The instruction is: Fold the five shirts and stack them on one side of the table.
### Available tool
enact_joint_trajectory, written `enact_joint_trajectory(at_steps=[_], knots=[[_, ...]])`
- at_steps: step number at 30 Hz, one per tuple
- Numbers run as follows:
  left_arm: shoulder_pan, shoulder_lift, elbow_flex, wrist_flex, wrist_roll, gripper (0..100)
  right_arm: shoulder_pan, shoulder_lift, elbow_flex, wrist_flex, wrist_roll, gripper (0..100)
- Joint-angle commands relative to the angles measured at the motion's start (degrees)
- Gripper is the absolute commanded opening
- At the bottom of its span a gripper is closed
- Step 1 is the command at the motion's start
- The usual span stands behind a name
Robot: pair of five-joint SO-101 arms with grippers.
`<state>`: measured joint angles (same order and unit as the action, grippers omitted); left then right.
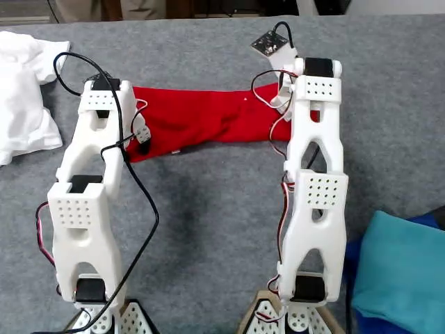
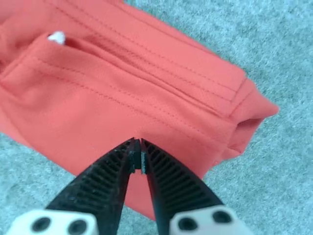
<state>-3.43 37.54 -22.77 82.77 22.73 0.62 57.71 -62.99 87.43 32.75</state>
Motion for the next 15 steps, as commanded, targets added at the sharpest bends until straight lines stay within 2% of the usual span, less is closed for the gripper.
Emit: enact_joint_trajectory(at_steps=[1,10,15], knots=[[-0.8,-0.6,-0.4,-1.4,0.1,2,0.7,-0.3,-3.3,-0.8,0.6,3.0],[-1.0,-1.1,-4.8,-1.1,0.1,2,0.5,1.4,-3.7,-0.8,0.5,3.0],[-1.0,-1.1,-17.1,2.7,-0.9,2,0.5,1.4,-3.7,-0.8,0.4,3.0]])
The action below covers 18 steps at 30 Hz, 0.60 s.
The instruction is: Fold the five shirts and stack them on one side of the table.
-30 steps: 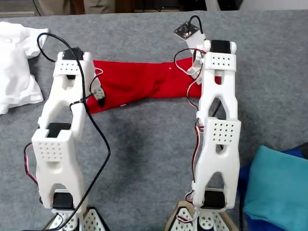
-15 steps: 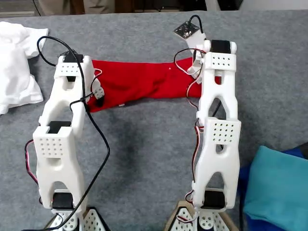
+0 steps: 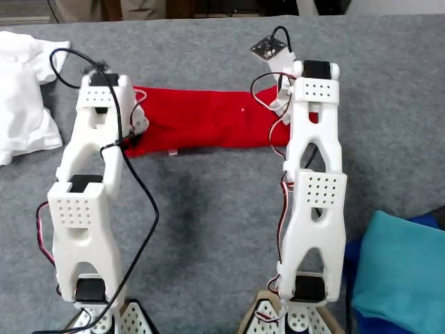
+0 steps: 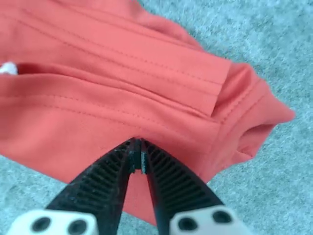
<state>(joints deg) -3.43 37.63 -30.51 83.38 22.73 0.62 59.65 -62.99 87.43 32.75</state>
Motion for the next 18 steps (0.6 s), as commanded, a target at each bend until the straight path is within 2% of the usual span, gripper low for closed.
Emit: enact_joint_trajectory(at_steps=[1,8,18], knots=[[-0.9,-1.2,-12.4,2.8,-1.8,2,0.5,-0.6,-3.7,-0.8,0.4,3.0],[-0.9,-0.6,-30.6,4.1,-4.9,2,0.5,-0.5,-3.7,-0.8,0.4,3.0],[-0.8,0.8,-23.1,-5.3,-5.1,2,0.5,-0.4,-3.7,-0.8,0.6,3.0]])
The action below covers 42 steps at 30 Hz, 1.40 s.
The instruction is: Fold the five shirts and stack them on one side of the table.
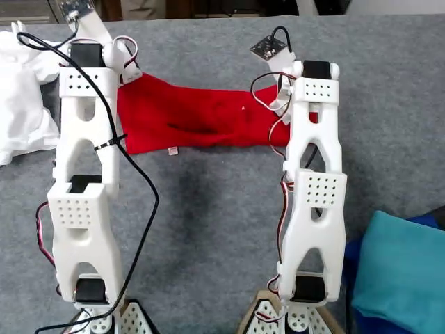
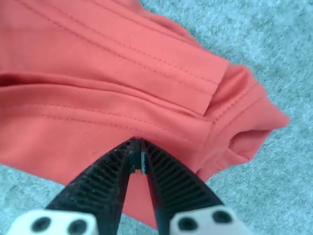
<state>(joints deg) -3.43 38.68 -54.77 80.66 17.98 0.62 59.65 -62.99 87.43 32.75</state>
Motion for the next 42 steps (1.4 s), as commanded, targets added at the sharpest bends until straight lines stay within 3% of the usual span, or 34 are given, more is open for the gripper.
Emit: enact_joint_trajectory(at_steps=[1,14,22,34,42], knots=[[-0.8,0.0,1.9,-2.7,-0.4,2,0.5,-0.4,-3.7,-0.8,0.6,3.0],[-0.3,2.3,5.5,9.5,-0.4,2,0.4,-0.3,-3.7,-0.9,0.6,3.0],[5.0,2.9,7.6,17.7,-0.5,2,0.4,-0.3,-3.7,-0.9,0.6,3.0],[3.8,2.9,17.2,17.3,-6.0,2,0.4,-0.3,-3.7,-0.9,0.6,3.0],[-2.0,2.6,16.2,7.6,-6.2,2,0.4,-0.3,-3.7,-0.9,0.6,3.0]])
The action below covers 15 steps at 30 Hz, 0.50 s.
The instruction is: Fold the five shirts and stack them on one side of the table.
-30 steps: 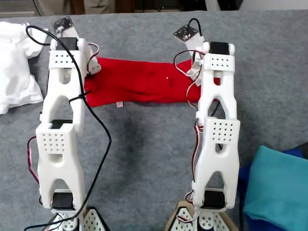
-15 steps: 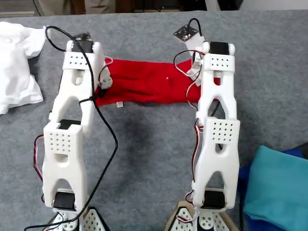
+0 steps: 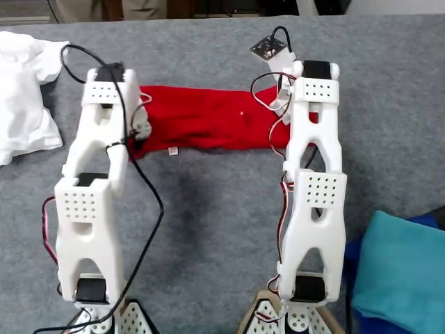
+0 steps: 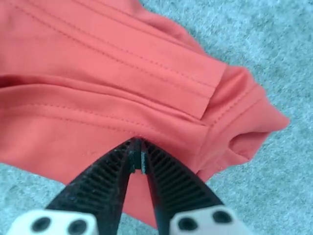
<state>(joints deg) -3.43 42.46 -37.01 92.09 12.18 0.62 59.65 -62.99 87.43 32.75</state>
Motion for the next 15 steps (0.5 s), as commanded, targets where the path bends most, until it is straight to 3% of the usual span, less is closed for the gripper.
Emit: enact_joint_trajectory(at_steps=[1,6,11,15], knots=[[-2.5,-1.2,-2.6,-5.1,-0.4,2,0.4,-0.3,-3.7,-0.9,0.6,3.0],[-3.0,-0.9,-14.3,-12.1,-0.3,2,0.4,-0.3,-3.7,-0.9,0.6,3.0],[-1.8,-0.9,-28.2,-26.5,1.5,2,-0.1,-0.3,-3.5,-0.8,0.6,3.0],[-0.5,-0.8,-30.9,-35.8,2.5,2,-0.2,-0.2,-3.4,-0.7,0.6,3.0]])
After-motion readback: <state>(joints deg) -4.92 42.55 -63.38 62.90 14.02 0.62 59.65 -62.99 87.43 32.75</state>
